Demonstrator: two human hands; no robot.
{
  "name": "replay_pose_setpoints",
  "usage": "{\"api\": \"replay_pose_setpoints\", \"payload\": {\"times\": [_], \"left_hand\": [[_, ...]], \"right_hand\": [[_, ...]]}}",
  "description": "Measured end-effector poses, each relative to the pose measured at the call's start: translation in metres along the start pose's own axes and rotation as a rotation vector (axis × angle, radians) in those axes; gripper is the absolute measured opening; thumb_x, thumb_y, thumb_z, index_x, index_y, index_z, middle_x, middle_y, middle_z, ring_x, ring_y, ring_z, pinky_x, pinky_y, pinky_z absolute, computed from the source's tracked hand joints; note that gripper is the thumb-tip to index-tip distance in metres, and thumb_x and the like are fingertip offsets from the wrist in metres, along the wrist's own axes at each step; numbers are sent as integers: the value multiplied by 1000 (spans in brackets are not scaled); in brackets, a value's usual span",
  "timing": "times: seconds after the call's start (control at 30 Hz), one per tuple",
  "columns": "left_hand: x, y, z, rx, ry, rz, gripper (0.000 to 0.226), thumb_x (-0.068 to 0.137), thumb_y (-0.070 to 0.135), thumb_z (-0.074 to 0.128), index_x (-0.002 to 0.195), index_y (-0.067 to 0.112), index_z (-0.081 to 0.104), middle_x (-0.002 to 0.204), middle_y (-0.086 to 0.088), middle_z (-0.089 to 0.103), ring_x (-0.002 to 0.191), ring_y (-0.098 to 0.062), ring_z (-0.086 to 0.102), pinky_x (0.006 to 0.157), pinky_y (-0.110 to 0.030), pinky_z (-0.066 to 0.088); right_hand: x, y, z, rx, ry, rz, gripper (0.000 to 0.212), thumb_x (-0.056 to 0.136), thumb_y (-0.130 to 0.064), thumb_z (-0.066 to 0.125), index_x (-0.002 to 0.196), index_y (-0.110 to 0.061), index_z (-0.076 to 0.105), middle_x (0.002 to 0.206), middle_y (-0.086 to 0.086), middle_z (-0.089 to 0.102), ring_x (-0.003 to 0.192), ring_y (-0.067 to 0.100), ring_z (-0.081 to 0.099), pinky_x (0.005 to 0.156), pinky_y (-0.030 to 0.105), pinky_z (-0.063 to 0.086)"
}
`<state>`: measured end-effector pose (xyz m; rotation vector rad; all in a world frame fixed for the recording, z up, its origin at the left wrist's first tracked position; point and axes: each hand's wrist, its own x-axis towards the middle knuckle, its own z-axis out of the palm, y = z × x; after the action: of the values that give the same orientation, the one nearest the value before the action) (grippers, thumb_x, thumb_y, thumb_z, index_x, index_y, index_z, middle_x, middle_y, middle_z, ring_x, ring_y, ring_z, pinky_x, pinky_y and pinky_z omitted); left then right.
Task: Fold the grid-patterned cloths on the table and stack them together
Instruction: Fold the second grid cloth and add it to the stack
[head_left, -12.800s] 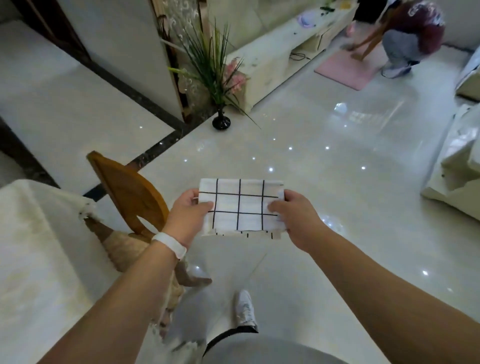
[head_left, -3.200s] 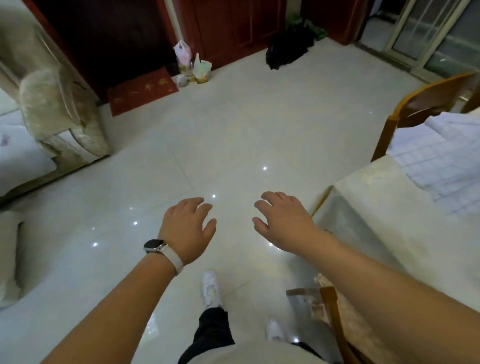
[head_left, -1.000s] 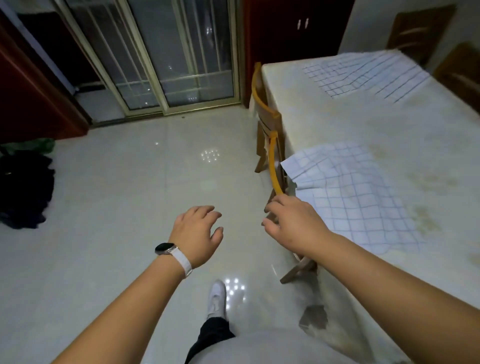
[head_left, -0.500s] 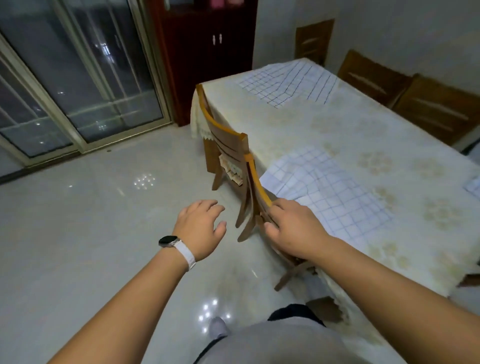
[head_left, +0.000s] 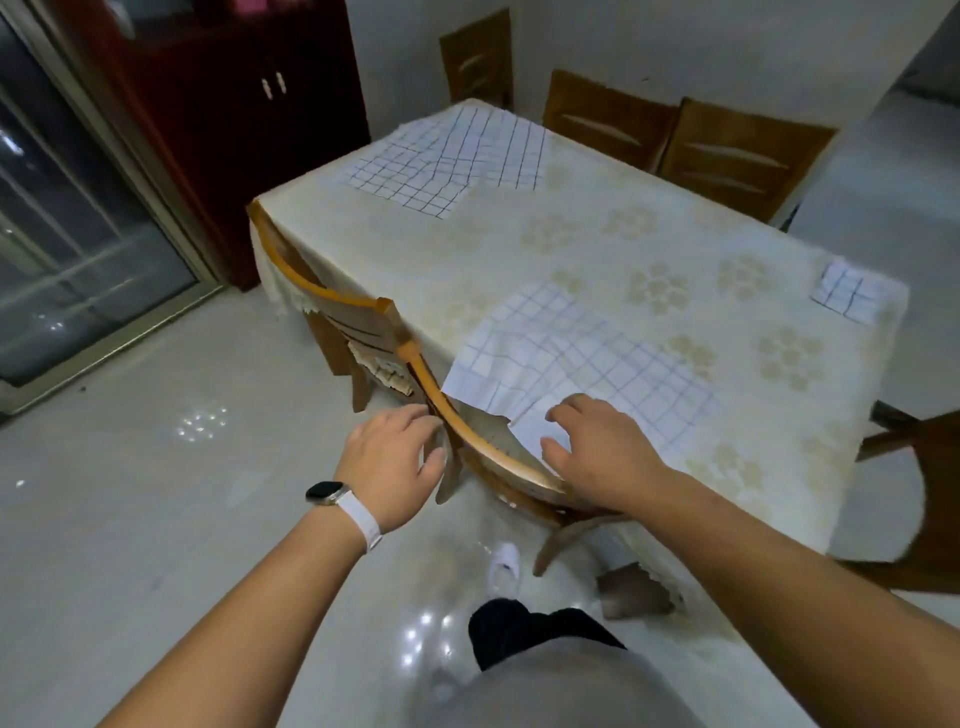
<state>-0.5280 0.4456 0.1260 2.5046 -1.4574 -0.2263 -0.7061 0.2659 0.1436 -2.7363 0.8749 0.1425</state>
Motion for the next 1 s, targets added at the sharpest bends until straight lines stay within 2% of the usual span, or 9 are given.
{"api": "replay_pose_setpoints", "payload": {"times": [0.1, 0.27, 0.47, 0.67, 0.8, 1.0], "left_hand": [[37, 3, 0, 22, -11, 70, 42, 87, 43, 41, 120, 25, 61, 126, 2, 59, 116, -22, 51, 95, -41, 44], [111, 4, 5, 83, -77, 111, 39, 89, 44, 44, 120, 28, 60, 129, 4, 57, 118, -21, 50, 94, -42, 46], [192, 13, 17, 116, -198, 173, 43, 88, 40, 49, 127, 25, 57, 138, -1, 53, 124, -24, 48, 101, -40, 43], [244, 37, 35, 146, -360, 246, 48, 91, 38, 47, 138, 24, 47, 147, 0, 42, 132, -22, 38, 108, -36, 34], [267, 43, 48, 154, -472, 271, 62, 82, 47, 33, 136, 22, 48, 145, 2, 44, 129, -21, 42, 103, -33, 37], [313, 39, 71, 133, -554, 263, 61, 82, 50, 36, 134, 20, 51, 139, -1, 49, 124, -25, 46, 100, -35, 40]], "right_hand": [[23, 21, 4, 37, 19, 52, 45, 96, -44, 43, 134, -22, 53, 136, -2, 52, 119, 21, 50, 98, 38, 42], [67, 61, 12, 125, -14, 142, 44, 97, -45, 43, 134, -23, 51, 136, -3, 50, 120, 20, 49, 100, 37, 40], [104, 106, 21, 185, -75, 252, 46, 98, -45, 43, 137, -22, 49, 139, 0, 49, 123, 21, 48, 102, 39, 40], [114, 143, 34, 231, -128, 358, 46, 97, -45, 41, 137, -23, 49, 137, 0, 49, 121, 21, 48, 102, 39, 40], [109, 161, 44, 262, -154, 425, 47, 97, -45, 40, 136, -22, 48, 136, -1, 50, 121, 20, 48, 101, 37, 41], [98, 175, 62, 356, -162, 572, 46, 96, -42, 42, 136, -20, 49, 135, 2, 49, 119, 22, 48, 100, 38, 42]]}}
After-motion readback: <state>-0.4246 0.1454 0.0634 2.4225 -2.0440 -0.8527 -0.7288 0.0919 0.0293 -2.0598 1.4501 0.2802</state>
